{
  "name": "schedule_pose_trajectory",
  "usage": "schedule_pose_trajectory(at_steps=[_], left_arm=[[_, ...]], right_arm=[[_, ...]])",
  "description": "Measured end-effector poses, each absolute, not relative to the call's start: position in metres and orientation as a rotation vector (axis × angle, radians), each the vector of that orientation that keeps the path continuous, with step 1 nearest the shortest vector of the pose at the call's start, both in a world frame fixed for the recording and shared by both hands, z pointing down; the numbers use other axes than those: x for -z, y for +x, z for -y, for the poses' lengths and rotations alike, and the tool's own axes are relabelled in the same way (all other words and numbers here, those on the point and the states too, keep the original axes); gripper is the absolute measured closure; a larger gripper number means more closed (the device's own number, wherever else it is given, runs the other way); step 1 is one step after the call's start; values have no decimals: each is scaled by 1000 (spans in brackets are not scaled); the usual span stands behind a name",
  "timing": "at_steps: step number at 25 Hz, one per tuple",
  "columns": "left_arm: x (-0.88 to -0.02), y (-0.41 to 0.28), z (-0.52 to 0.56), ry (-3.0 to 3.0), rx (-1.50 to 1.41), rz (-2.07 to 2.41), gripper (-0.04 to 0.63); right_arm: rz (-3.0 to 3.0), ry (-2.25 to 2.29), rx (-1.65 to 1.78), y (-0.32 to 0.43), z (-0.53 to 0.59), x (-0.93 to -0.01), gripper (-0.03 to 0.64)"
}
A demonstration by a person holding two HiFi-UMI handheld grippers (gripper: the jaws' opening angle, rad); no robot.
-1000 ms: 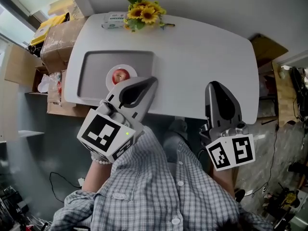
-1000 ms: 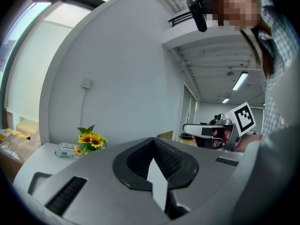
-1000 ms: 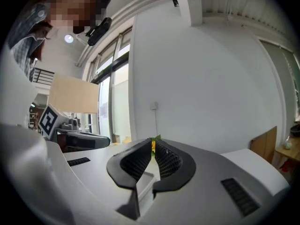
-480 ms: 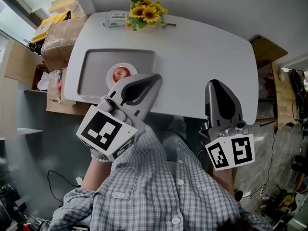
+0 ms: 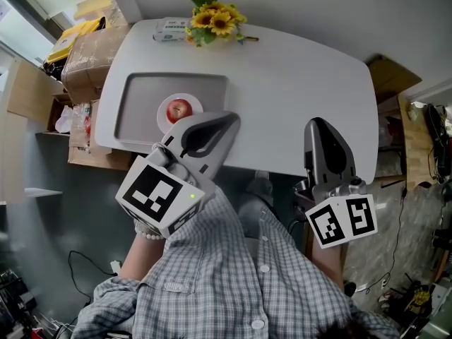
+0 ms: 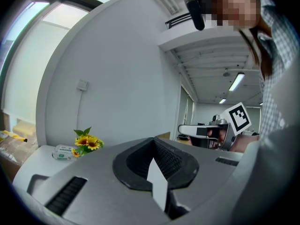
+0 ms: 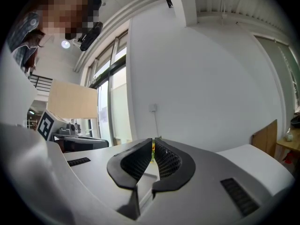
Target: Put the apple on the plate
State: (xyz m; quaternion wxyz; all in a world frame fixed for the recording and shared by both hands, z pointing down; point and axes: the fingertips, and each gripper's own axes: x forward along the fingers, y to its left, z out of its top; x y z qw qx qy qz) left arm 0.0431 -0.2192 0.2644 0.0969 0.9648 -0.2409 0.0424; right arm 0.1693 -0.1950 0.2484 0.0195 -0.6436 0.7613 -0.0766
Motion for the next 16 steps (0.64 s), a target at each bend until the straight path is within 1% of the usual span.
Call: schedule_pose_trajectory(at_steps=[16], left_arm=[[-263,43,212,2858,-120,703,586]], right_arm=[[-2370,-2018,294,167,192,-260,584]])
